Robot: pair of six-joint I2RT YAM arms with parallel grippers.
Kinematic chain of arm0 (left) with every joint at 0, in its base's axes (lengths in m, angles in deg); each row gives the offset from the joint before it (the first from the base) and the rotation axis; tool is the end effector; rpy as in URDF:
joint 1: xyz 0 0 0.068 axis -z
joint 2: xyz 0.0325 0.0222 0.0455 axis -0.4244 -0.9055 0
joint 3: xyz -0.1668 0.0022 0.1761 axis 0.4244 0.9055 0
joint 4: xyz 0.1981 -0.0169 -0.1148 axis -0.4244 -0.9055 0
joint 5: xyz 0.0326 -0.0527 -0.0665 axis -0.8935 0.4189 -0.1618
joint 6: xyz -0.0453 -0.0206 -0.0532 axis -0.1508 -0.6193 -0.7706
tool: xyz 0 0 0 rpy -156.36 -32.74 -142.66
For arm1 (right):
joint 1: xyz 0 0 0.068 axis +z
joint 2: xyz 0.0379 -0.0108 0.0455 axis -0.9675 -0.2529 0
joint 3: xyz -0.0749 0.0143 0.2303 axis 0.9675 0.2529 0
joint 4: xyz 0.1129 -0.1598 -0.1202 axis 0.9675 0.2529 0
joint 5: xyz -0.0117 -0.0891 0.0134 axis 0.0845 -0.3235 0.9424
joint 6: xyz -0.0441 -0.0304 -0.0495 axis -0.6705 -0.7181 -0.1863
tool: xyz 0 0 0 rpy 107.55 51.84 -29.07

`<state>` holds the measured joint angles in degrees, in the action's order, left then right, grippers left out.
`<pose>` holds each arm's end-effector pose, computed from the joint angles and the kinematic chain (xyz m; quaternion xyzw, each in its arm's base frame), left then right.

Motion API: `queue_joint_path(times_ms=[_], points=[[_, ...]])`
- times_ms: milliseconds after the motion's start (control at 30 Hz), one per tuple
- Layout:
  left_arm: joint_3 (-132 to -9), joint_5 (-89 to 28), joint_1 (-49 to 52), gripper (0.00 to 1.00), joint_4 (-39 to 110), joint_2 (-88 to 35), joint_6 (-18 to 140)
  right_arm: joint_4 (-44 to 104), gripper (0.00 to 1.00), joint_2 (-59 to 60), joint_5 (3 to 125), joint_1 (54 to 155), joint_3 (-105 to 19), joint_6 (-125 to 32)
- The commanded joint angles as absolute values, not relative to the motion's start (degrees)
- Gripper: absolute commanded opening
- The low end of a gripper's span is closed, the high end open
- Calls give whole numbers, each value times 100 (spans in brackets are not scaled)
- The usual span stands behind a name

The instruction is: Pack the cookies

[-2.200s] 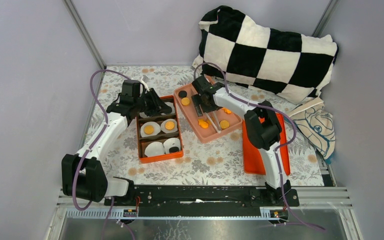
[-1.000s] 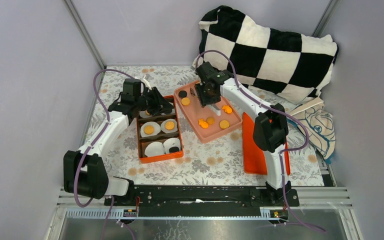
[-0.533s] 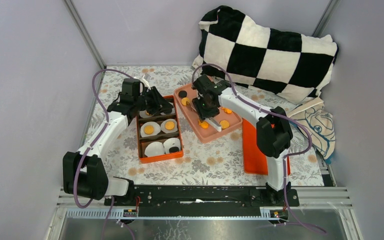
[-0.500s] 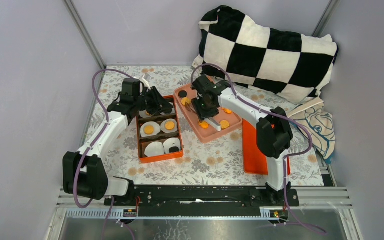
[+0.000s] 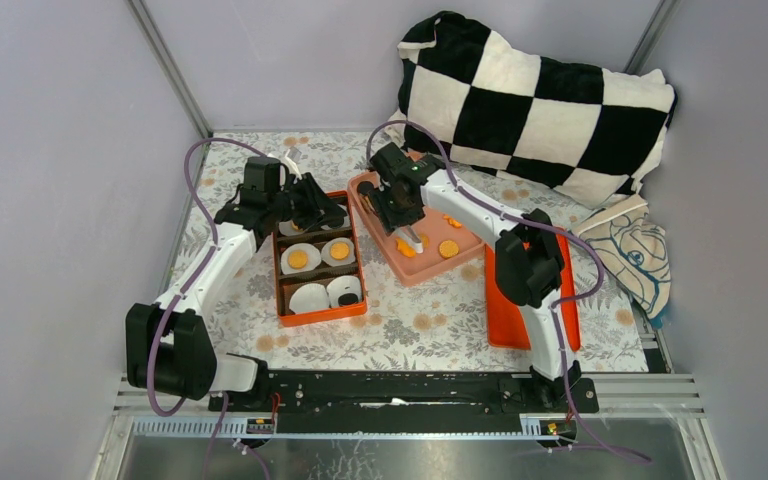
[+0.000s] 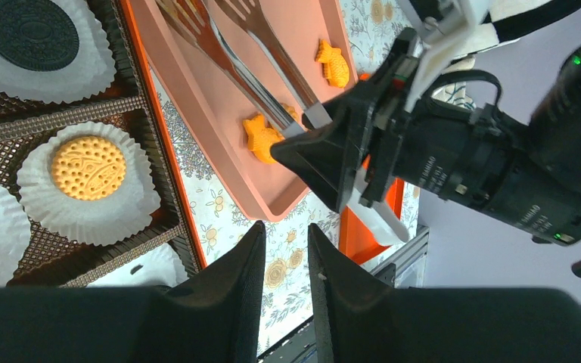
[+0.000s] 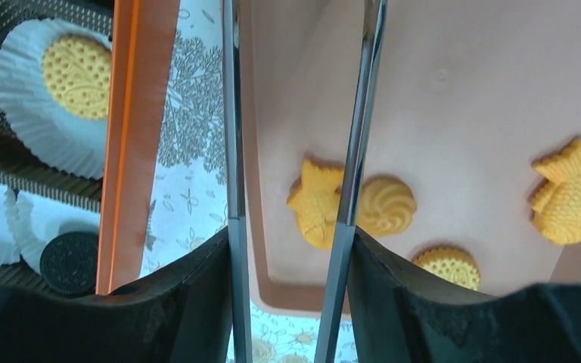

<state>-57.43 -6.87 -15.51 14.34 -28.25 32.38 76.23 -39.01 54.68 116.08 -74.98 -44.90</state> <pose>0.2790 -0.0796 0.2554 -0.1111 0.8628 -0.4031 0.2842 0.3238 0.2768 0.2070 -0.2659 0.9280 0.0971 0.2421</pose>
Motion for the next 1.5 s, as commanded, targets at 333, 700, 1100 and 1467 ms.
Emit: queue_joint_path(times_ms=[333,700,1100,1467], points=[[-5778,-556,-1674,31,1522,-2744,3303,7785,38,-3885,5027,11622,-7777,-4465],[-6060,-695,-1982,31,1305,-2611,3158,7729,30,-2228,4933,11910,-7035,-4365],[-6267,315,-3773,30,2044,-2821,2084,7565,29,-1224,4635,12624,-5813,-3927],[-5938,466,-3772,31,1986,-2631,2311,7293,34,-2046,4253,12604,-5794,-4275]])
